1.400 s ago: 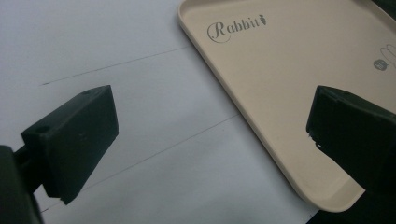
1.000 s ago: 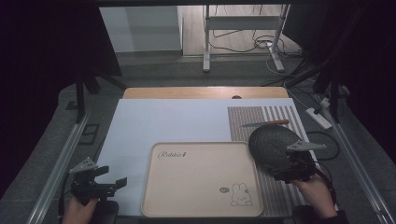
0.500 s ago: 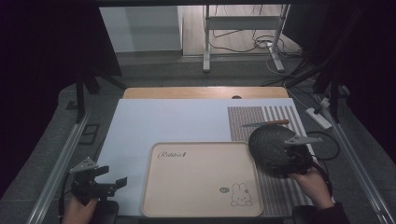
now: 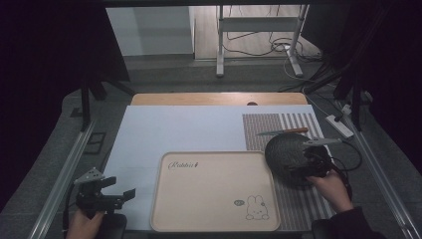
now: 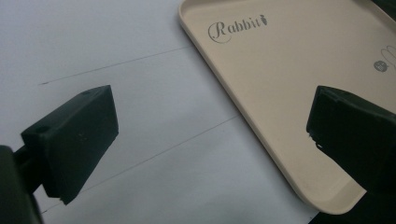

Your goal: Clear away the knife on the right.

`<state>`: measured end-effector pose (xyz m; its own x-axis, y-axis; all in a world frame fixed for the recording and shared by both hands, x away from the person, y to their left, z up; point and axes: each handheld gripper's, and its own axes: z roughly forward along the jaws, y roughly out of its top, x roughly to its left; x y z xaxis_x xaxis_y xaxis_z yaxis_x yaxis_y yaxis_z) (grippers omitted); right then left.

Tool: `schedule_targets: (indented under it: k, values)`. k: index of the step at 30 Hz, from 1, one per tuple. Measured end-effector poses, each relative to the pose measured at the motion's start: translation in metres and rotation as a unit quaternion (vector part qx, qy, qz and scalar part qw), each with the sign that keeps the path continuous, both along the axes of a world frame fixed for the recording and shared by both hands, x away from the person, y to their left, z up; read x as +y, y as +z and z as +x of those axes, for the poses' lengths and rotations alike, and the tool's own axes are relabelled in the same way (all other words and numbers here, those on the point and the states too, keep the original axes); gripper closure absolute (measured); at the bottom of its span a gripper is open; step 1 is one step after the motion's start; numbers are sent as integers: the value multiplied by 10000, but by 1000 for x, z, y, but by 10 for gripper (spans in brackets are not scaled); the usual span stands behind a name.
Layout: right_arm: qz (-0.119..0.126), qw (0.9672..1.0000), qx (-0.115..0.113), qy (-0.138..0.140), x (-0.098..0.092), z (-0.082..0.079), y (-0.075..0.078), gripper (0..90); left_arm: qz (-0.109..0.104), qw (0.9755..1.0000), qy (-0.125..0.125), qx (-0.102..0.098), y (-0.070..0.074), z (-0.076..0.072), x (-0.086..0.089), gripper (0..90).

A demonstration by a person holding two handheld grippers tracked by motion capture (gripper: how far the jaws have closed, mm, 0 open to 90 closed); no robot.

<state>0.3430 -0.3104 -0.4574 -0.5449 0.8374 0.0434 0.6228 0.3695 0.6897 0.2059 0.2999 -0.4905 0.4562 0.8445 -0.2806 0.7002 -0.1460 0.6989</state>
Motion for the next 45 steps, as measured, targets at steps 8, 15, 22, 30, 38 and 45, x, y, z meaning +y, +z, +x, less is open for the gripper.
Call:
schedule_targets:
  k: [8, 15, 22, 30, 38, 45]
  values:
    - [-132, 9999, 68, -58, 0, 19, -4, 0, -12, 10000, 0, 10, 0, 0, 0, 21]
    - [-191, 9997, 88, -136, -2, 33, -6, 0, -25, 10000, 6, 13, 0, 0, 0, 21]
    - [-285, 9992, 143, -237, -3, 48, -8, 0, -21, 10000, 0, 18, 0, 1, 0, 20]
    - [-366, 9988, 128, -285, -2, 61, -7, 0, -15, 10000, -1, 19, 0, 1, 0, 19]
    - [-469, 9982, 123, -352, -1, 79, -8, 0, -13, 10000, -3, 22, 0, 1, 0, 19]
    - [-542, 9977, 129, -385, 0, 92, -8, 0, -11, 10000, -10, 28, 0, 1, 0, 19]
